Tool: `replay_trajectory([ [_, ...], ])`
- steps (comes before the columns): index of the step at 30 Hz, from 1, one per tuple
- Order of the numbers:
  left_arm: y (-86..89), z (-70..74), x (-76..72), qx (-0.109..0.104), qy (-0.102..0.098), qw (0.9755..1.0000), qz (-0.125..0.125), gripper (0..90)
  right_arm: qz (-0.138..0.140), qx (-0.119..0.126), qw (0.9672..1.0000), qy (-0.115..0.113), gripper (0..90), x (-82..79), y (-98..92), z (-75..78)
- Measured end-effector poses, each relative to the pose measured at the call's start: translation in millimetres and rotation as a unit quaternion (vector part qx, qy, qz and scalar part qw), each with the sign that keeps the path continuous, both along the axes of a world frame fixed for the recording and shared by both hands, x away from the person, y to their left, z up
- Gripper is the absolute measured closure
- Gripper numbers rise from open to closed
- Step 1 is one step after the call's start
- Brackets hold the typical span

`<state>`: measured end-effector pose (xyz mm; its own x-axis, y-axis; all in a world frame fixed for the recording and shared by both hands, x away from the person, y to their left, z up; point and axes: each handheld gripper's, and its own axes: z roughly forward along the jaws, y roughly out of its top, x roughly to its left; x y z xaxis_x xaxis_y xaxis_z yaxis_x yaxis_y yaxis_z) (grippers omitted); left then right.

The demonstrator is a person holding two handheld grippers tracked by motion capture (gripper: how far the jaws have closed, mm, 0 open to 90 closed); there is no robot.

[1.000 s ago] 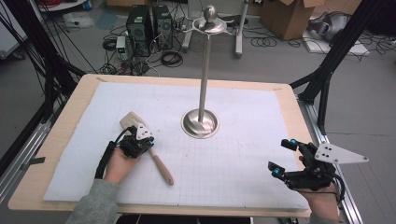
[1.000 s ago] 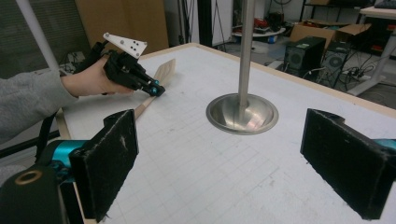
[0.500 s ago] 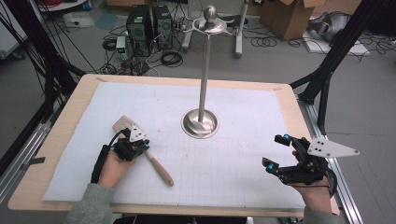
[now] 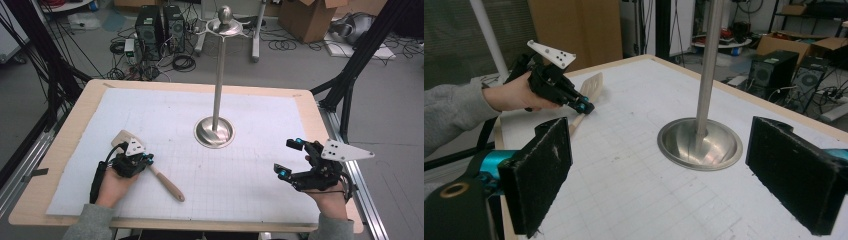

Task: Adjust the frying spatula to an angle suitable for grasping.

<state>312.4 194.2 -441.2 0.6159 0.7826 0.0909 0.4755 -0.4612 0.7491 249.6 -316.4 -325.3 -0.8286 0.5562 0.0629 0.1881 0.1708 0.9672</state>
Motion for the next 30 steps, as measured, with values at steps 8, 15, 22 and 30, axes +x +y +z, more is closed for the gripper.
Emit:
replay_trajectory([
  [8,8.6,1.5,-14.1,0.001,0.007,0.9999,0.011,89.8,0.015,0.004,0.9999,-0.005,10.2,9.4,7.5,1.7],
  [15,16.3,1.2,-23.9,-0.008,0.012,0.9998,0.017,89.8,0.022,0.008,0.9997,-0.009,10.2,14.4,11.2,3.3],
  [22,23.2,2.3,-27.3,-0.033,0.002,0.9994,-0.003,89.8,0.026,0.008,0.9996,-0.006,10.2,19.3,15.2,3.1],
  [30,10.9,16.2,-50.0,-0.060,-0.016,0.9960,-0.065,89.7,0.030,0.016,0.9993,-0.013,10.2,24.8,17.2,5.1],
])
